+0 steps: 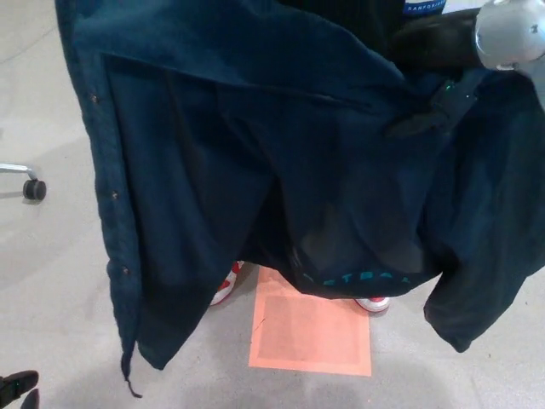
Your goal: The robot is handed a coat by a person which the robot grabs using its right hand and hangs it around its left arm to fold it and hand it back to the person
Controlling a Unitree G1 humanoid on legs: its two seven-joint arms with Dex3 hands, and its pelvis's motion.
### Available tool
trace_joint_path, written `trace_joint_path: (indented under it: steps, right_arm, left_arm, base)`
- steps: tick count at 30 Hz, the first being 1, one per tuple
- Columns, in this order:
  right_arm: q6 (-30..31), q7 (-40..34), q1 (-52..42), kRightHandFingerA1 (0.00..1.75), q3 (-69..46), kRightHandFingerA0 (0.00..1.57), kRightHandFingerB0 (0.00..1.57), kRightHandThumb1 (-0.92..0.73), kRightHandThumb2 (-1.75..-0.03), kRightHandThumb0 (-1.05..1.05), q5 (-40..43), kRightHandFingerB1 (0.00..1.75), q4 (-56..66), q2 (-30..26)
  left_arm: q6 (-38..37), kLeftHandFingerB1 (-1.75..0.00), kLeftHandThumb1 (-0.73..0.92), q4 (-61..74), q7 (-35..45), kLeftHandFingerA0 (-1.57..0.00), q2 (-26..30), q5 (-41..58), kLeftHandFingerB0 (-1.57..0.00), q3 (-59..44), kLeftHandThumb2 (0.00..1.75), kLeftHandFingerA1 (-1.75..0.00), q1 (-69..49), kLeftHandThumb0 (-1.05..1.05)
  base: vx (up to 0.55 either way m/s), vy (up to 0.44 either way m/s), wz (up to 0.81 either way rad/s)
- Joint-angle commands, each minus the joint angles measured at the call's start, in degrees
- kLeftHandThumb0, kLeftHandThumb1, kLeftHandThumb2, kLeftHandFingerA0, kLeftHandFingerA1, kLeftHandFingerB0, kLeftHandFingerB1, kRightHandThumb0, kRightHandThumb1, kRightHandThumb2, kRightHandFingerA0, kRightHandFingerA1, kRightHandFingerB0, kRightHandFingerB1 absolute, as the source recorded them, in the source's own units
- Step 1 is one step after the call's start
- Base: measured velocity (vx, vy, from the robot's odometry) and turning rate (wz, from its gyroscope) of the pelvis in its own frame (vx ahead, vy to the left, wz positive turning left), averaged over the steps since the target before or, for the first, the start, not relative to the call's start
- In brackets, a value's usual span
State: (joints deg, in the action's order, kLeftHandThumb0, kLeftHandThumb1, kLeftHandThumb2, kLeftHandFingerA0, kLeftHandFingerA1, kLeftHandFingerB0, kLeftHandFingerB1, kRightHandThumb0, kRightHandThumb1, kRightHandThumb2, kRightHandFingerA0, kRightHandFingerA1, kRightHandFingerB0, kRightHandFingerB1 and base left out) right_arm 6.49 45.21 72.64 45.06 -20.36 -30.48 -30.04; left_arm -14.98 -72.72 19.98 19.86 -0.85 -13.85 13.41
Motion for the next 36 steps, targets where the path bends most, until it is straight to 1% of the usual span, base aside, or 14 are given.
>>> trace_joint_path:
  steps: [1,3,8,10,11,13,14,16,17,18,19,25,31,36]
  right_arm:
    - [-6.36,-31.57,3.26,0.90,4.13,0.78,0.59,-0.65,-1.04,-0.33,-19.76,0.68,-11.32,2.98]
    - [-7.49,-37.54,4.38,0.98,3.85,0.80,0.66,-0.85,-0.66,-0.35,-20.61,0.58,-13.42,3.62]
    - [-11.21,-53.33,7.14,1.52,2.58,0.83,0.71,-0.77,-0.67,-0.31,-21.49,1.26,-18.64,4.76]
    - [-11.11,-54.68,8.96,1.46,2.82,0.84,0.70,-0.81,-0.68,-0.35,-21.68,1.28,-20.70,5.49]
    - [-10.59,-55.36,10.41,1.15,2.41,0.90,0.79,-0.86,-0.65,-0.35,-21.47,0.86,-21.32,6.10]
    - [-10.54,-55.96,12.26,0.96,2.82,0.91,0.79,-0.66,-1.08,-0.28,-21.93,0.81,-22.28,6.49]
    - [-11.22,-58.20,13.31,0.90,3.32,0.95,0.82,-0.81,-0.63,-0.33,-22.70,0.65,-22.95,6.54]
    - [-11.84,-60.11,15.32,0.95,4.65,0.92,0.80,-0.66,-0.60,-0.32,-23.94,0.57,-24.51,6.76]
    - [-11.80,-60.46,16.17,1.30,4.02,0.87,0.82,-0.69,-0.61,-0.34,-23.17,0.71,-25.24,7.32]
    - [-11.64,-60.64,17.49,1.18,2.96,0.92,0.77,-0.64,-0.98,-0.39,-22.00,0.90,-26.19,8.13]
    - [-11.59,-60.33,18.93,1.28,2.41,0.83,0.78,-0.80,-0.66,-0.37,-21.46,0.87,-26.65,8.55]
    - [-12.67,-61.47,26.88,1.27,-0.82,0.90,0.77,-0.81,-0.65,-0.33,-18.15,0.92,-30.35,10.92]
    - [-13.17,-66.23,33.13,1.02,-5.79,0.97,0.82,-0.87,-0.65,-0.33,-14.05,0.80,-33.12,12.66]
    - [-12.75,-69.08,37.31,1.55,-12.07,0.96,0.77,-0.84,-0.70,-0.35,-8.98,1.29,-35.05,13.53]
  left_arm:
    - [-1.61,-0.33,0.92,0.41,0.52,-0.46,0.28,2.30,-0.21,-1.28,0.67,-0.41,0.15,-0.70]
    - [-2.09,-0.43,0.76,0.60,0.81,-0.33,0.33,1.91,-0.13,-0.88,1.01,-0.50,0.17,-0.74]
    - [-1.59,-0.34,0.87,0.91,0.35,-0.45,0.02,2.11,-0.24,-1.03,0.68,-0.40,0.67,-0.71]
    - [-2.18,-0.42,0.75,1.09,1.50,-0.37,0.06,2.44,-0.12,-1.20,1.00,-0.51,0.71,-0.72]
    - [-2.17,-0.42,0.73,1.20,2.10,-0.33,0.05,2.81,-0.12,-1.46,0.99,-0.50,0.70,-0.74]
    - [-2.22,-0.42,0.73,1.46,2.50,-0.33,-0.01,3.00,-0.15,-1.54,0.98,-0.49,0.80,-0.74]
    - [-2.26,-0.44,0.73,1.86,2.80,-0.36,-0.11,3.36,-0.23,-1.78,0.94,-0.49,0.77,-0.73]
    - [-2.09,-0.35,0.83,2.44,3.76,-0.43,-0.39,4.17,-0.28,-2.29,0.66,-0.41,0.95,-0.72]
    - [-1.96,-0.35,0.82,2.80,4.32,-0.45,-0.49,4.30,-0.31,-2.25,0.66,-0.41,1.06,-0.73]
    - [-2.54,-0.35,0.83,3.60,5.32,-0.45,-0.48,4.03,-0.30,-1.73,0.67,-0.41,0.90,-0.73]
    - [-3.34,-0.34,0.84,4.36,6.12,-0.45,-0.50,3.84,-0.29,-1.32,0.67,-0.41,0.70,-0.71]
    - [-3.34,-0.44,0.73,8.05,9.69,-0.36,-1.39,4.74,-0.24,-0.90,0.94,-0.48,-0.09,-0.72]
    - [-2.72,-0.34,0.83,10.64,10.39,-0.41,-2.12,5.23,-0.28,-1.15,0.67,-0.40,-0.59,-0.70]
    - [-2.80,-0.35,0.81,11.75,11.38,-0.44,-2.33,5.74,-0.31,-1.54,0.67,-0.41,-0.78,-0.71]
  base:
    - [0.00,0.000,0.00]
    - [0.00,0.000,0.00]
    - [0.00,0.000,0.00]
    - [0.00,0.000,0.00]
    - [0.00,0.000,0.00]
    - [0.00,0.000,0.00]
    - [0.00,0.000,0.00]
    - [0.00,0.000,0.00]
    - [0.00,0.000,0.00]
    - [0.00,0.000,0.00]
    - [0.00,0.000,0.00]
    - [0.00,0.000,0.00]
    - [0.00,0.000,0.00]
    - [0.00,0.000,0.00]
